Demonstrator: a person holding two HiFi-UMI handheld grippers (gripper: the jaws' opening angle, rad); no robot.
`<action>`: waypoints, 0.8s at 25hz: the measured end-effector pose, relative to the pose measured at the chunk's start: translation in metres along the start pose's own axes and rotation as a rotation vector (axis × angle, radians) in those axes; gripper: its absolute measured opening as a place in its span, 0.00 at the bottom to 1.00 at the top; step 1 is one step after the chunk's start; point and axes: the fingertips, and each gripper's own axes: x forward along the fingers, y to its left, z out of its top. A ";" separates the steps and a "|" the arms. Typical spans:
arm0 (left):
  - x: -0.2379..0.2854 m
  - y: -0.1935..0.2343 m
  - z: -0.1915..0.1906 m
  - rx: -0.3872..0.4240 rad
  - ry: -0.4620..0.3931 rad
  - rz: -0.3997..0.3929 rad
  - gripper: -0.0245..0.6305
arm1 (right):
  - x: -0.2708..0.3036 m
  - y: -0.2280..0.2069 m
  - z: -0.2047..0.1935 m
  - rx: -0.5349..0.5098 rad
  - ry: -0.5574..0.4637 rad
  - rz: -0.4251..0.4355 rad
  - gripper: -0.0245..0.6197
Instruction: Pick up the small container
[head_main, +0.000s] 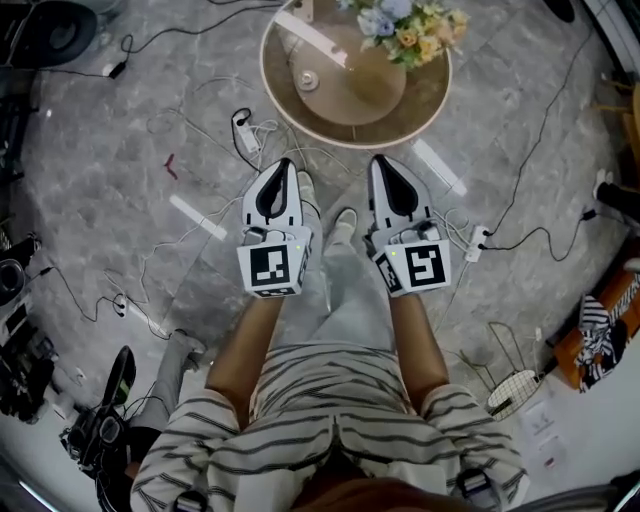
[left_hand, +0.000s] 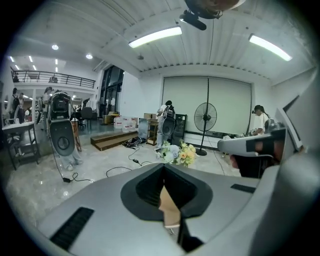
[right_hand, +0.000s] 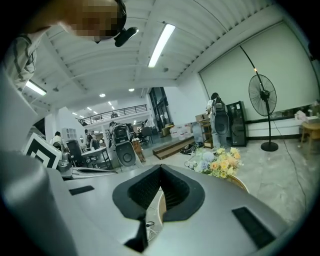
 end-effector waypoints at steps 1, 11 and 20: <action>0.008 0.002 -0.005 -0.004 0.003 -0.001 0.04 | 0.006 -0.002 -0.007 0.005 0.007 -0.004 0.05; 0.080 0.018 -0.056 -0.016 0.047 -0.025 0.04 | 0.055 -0.021 -0.068 0.045 0.062 -0.035 0.05; 0.146 0.037 -0.105 -0.001 0.082 -0.037 0.04 | 0.089 -0.042 -0.108 0.077 0.094 -0.050 0.05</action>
